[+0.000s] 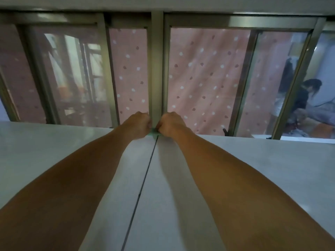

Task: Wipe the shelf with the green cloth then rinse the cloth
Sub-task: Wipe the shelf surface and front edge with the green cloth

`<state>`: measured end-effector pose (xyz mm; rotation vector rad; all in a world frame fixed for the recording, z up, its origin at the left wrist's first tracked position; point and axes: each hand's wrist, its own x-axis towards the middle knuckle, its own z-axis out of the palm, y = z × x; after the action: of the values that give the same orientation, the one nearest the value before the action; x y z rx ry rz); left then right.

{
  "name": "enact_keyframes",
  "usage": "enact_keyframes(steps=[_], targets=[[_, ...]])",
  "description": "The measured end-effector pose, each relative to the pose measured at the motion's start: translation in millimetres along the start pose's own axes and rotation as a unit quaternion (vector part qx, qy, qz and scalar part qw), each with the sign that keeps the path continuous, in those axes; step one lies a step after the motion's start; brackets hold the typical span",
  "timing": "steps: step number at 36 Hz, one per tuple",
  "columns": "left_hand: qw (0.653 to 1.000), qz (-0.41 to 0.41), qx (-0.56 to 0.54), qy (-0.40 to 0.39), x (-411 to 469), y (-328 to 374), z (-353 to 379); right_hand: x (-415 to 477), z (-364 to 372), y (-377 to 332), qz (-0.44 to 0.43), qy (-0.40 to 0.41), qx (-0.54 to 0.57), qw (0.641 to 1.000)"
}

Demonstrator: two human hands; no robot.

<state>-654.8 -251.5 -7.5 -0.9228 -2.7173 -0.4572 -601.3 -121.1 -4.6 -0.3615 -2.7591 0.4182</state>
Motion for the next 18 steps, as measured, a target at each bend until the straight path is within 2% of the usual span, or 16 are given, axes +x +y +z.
enact_keyframes(steps=[3, 8, 12, 18], targets=[[1.000, -0.007, 0.029, 0.009, -5.2, -3.5, -5.9, -1.6, 0.0, -13.4, -0.035, 0.020, 0.000, 0.999], [1.000, -0.002, 0.018, 0.013, -15.0, -32.1, -10.0, -6.0, 13.9, -33.5, -0.074, 0.012, -0.024, 0.997], [0.999, 0.035, 0.005, 0.002, -27.6, -40.7, -13.4, -8.7, 16.3, -36.2, -0.071, 0.003, -0.038, 0.997], [1.000, 0.021, 0.019, -0.006, -43.6, -36.7, -10.2, -27.0, 14.0, -38.9, -0.050, 0.015, -0.060, 0.997]])
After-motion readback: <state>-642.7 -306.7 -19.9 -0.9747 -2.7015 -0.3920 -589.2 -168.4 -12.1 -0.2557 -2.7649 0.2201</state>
